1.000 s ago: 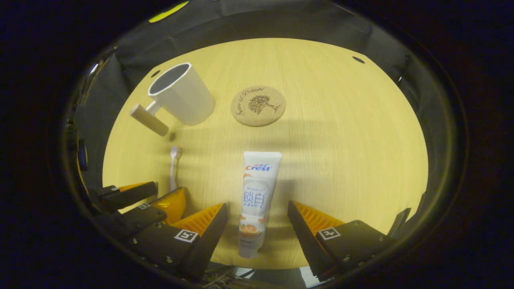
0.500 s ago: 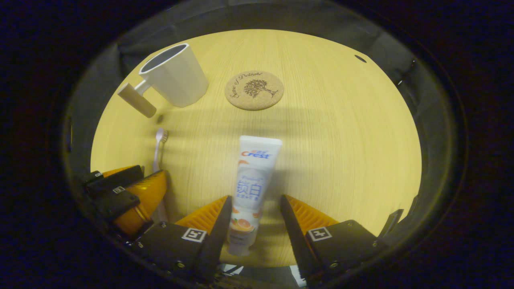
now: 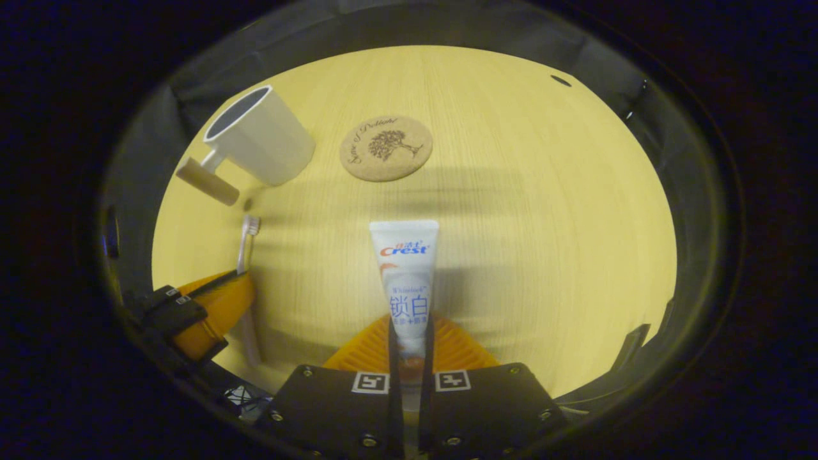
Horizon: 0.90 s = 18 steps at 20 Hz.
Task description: Put the toothbrush and toothpaste on the desktop into the cup, then pick up the cup and place it on the coaster on the desktop.
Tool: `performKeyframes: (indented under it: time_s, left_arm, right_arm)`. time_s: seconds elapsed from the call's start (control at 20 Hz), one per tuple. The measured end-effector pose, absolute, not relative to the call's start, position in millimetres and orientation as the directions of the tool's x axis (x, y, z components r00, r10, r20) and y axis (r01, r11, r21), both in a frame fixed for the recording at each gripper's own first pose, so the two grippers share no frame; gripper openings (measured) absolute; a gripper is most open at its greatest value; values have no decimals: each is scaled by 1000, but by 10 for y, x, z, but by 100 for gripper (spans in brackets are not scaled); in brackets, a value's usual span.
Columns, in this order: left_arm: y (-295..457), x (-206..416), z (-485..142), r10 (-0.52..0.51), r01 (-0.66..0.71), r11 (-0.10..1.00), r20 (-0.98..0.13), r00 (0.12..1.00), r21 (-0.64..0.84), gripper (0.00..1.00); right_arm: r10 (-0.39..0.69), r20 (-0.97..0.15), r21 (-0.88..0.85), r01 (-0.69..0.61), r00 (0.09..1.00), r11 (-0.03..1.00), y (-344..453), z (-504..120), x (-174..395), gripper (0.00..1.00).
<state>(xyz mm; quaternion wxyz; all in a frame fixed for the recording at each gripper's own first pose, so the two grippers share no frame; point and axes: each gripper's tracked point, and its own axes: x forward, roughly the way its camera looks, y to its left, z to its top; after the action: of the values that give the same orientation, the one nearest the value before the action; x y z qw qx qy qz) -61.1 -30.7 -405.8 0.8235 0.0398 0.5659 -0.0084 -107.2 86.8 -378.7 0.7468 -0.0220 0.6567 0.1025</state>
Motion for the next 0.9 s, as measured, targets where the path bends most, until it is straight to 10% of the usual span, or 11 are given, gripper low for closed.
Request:
performKeyframes:
  time_s: [0.9]
  left_arm:
    - [-501, -188, -2460, -138, -21, 981, -773, 619, -192, 7]
  right_arm:
    - [154, -980, 124, -213, 130, 969, 864, -3815, -1061, 12]
